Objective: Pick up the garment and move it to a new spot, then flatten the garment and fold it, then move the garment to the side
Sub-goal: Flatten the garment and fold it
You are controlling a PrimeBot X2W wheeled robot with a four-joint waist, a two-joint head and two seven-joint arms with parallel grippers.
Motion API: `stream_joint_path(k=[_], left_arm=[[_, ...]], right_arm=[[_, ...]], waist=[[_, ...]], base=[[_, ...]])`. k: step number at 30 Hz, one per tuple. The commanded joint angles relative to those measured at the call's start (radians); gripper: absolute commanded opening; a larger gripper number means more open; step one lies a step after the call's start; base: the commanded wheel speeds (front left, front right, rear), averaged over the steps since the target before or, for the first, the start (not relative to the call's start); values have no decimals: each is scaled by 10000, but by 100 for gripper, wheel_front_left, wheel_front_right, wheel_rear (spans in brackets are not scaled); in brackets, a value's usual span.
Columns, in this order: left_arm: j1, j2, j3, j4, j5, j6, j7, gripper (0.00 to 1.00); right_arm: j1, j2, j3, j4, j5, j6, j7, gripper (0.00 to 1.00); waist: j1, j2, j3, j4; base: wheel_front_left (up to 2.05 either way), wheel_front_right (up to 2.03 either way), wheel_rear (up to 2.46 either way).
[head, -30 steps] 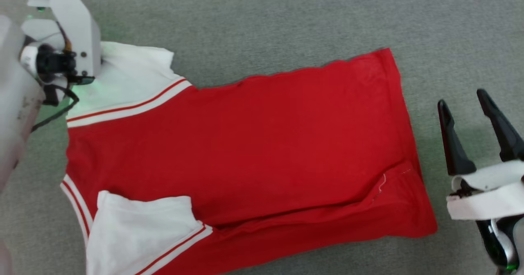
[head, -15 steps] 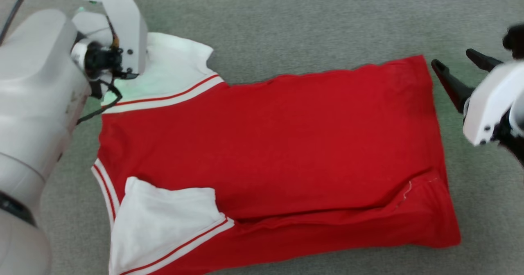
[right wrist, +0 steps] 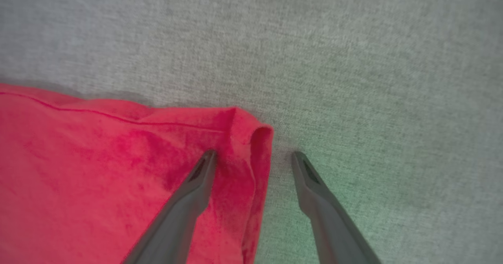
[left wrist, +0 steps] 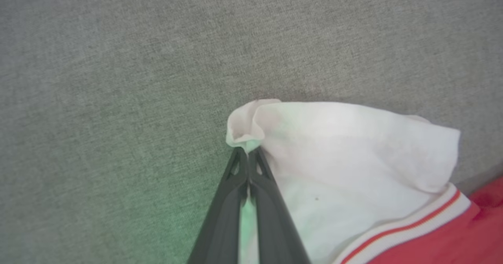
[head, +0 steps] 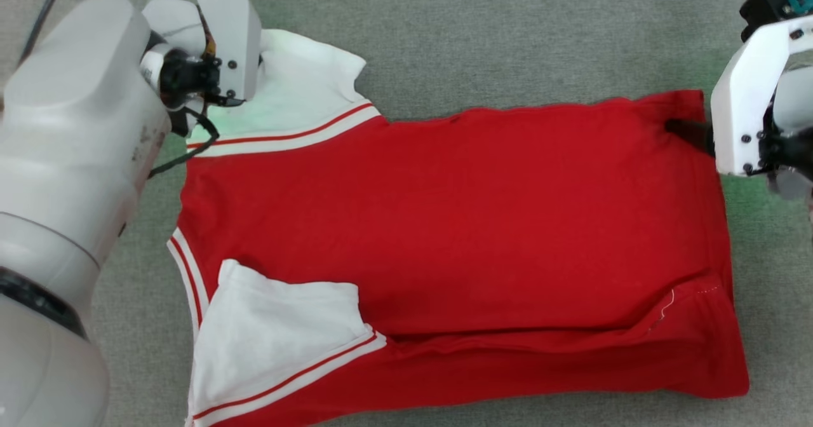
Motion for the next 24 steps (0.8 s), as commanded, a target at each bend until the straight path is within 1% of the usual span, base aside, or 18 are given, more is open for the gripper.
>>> stream_joint_path(k=[1, 2, 5, 8, 13, 14, 16, 18, 24], left_arm=[[-18, -23, -20, 98, -27, -18, -22, 0], [-5, -54, -11, 128, -58, -32, -44, 0], [3, -112, 43, 177, -121, -62, -134, 0], [20, -115, 147, 193, -238, -86, -317, 0], [103, -36, 280, 38, -454, -77, -543, 0], [103, -36, 280, 38, -454, -77, -543, 0], [212, 134, 317, -280, -595, -81, -628, 0], [263, 202, 300, -365, -612, -80, -645, 0], [484, 553, 369, -1083, -904, -70, -662, 0]], right_arm=[[149, 5, 84, 444, -78, -8, 400, 11], [69, 5, 163, 495, 24, -8, 591, 0], [-131, -168, 358, 447, 120, -8, 770, 0], [-165, -272, 391, 303, 281, -8, 471, 0], [29, -594, 442, 135, 609, -8, -391, 0], [29, -594, 442, 135, 609, -8, -391, 0], [250, -797, 572, -17, 820, -8, -1034, 0], [366, -867, 643, -65, 937, -8, -1206, 0], [884, -1377, 1005, -260, 1451, -8, -2270, 0]], waist=[[0, 0, 0, 49], [0, 0, -9, 77], [0, 0, -44, 139], [0, 0, -169, 210], [0, 0, -574, 384], [0, 0, -574, 384], [0, 0, -907, 509], [0, 0, -1031, 556], [0, 0, -1713, 831]], base=[[0, 0, 0], [0, 0, 0], [0, 0, 0], [0, 0, 0], [0, 0, 0], [0, 0, 0], [0, 0, 0], [0, 0, 0], [0, 0, 0]])
